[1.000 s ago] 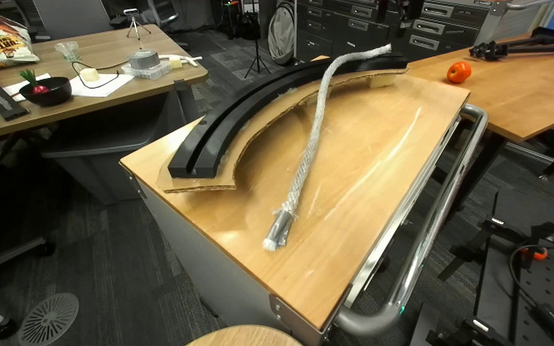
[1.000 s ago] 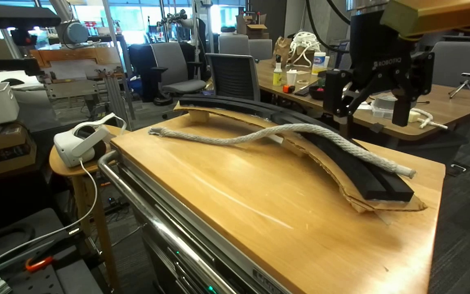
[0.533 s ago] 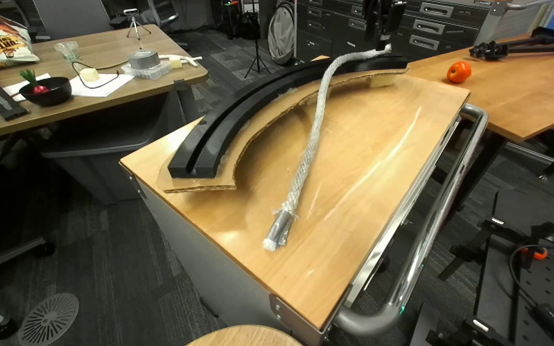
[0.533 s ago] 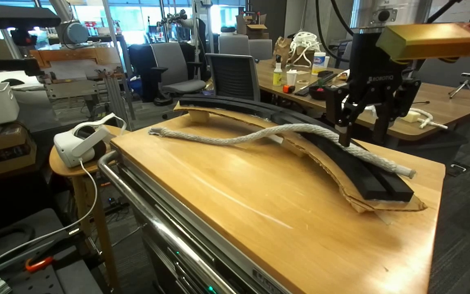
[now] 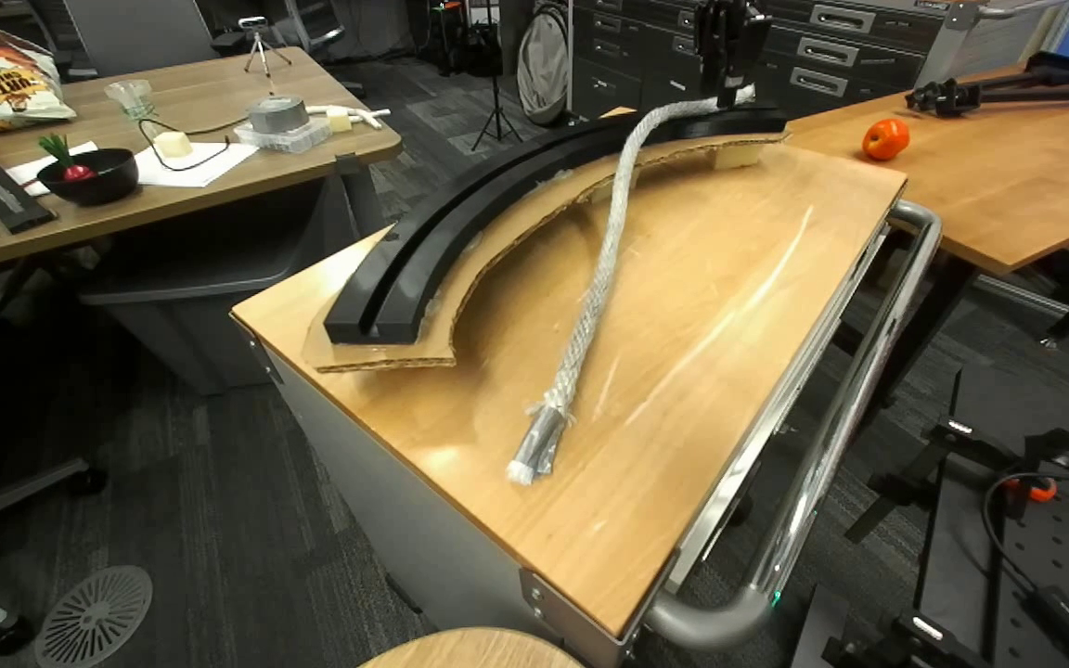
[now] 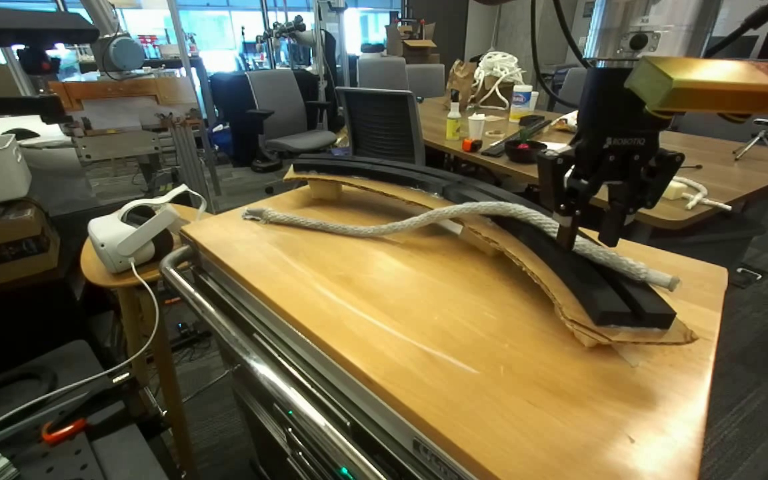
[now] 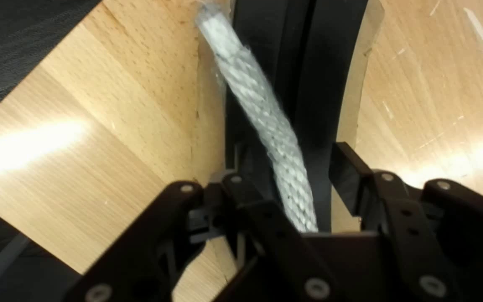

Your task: Take the rope and put it on the table

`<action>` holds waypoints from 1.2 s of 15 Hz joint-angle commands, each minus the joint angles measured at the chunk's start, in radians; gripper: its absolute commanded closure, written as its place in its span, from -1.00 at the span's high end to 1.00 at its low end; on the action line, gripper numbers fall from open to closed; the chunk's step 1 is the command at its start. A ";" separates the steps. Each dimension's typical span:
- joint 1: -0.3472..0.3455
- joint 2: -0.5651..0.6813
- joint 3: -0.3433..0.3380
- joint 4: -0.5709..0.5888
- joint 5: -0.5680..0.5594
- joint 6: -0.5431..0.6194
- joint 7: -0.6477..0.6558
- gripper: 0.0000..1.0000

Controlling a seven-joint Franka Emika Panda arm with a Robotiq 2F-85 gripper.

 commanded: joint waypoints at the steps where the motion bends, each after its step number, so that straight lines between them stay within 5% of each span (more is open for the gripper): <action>1: -0.023 0.026 0.019 0.054 0.018 -0.054 -0.011 -0.47; 4: -0.028 0.030 0.019 0.053 0.019 -0.060 -0.007 -0.98; 11: -0.043 -0.020 0.017 0.003 0.039 -0.046 -0.008 -0.94; 18: 0.008 -0.284 0.007 -0.278 0.052 0.046 0.093 -0.94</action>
